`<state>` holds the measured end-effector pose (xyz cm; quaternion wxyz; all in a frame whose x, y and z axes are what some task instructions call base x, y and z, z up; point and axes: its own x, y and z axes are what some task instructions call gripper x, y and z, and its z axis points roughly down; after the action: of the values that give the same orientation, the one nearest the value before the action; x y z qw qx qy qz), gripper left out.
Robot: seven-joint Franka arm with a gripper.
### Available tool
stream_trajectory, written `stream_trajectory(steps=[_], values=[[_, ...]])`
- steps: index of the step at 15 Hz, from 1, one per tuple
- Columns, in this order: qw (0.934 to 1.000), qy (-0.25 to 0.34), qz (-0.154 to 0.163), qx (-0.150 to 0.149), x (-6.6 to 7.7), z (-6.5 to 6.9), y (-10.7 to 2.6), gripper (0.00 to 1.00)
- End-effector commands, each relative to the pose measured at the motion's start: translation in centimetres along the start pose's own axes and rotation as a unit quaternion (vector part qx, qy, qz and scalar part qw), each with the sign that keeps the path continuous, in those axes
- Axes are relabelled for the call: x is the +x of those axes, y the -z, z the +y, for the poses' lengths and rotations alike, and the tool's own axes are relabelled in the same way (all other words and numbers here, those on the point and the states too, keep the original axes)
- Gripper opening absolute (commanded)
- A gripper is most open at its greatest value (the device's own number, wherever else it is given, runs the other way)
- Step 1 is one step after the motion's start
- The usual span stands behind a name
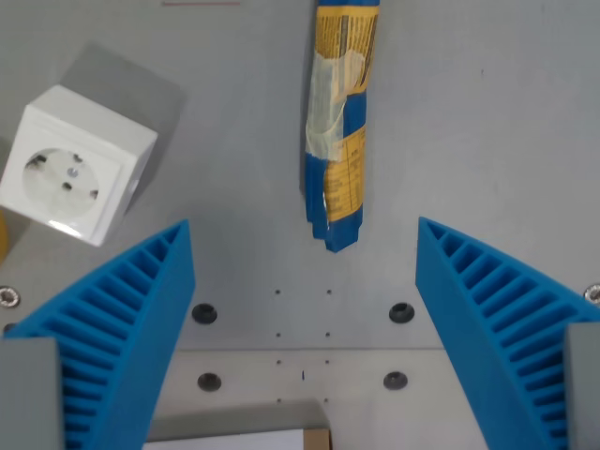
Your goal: Pick up the blue bag
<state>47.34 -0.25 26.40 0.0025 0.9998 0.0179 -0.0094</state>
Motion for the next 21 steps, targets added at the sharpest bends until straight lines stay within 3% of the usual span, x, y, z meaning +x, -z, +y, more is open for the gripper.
stream_trajectory(steps=[1,11,21], values=[[0.9977,0.022,0.062,0.015,-0.5,0.6,-1.3,1.0],[0.9975,0.024,0.063,0.023,0.3,1.5,-6.3,1.0],[0.9972,0.021,0.066,0.028,0.6,1.2,-11.3,1.0]])
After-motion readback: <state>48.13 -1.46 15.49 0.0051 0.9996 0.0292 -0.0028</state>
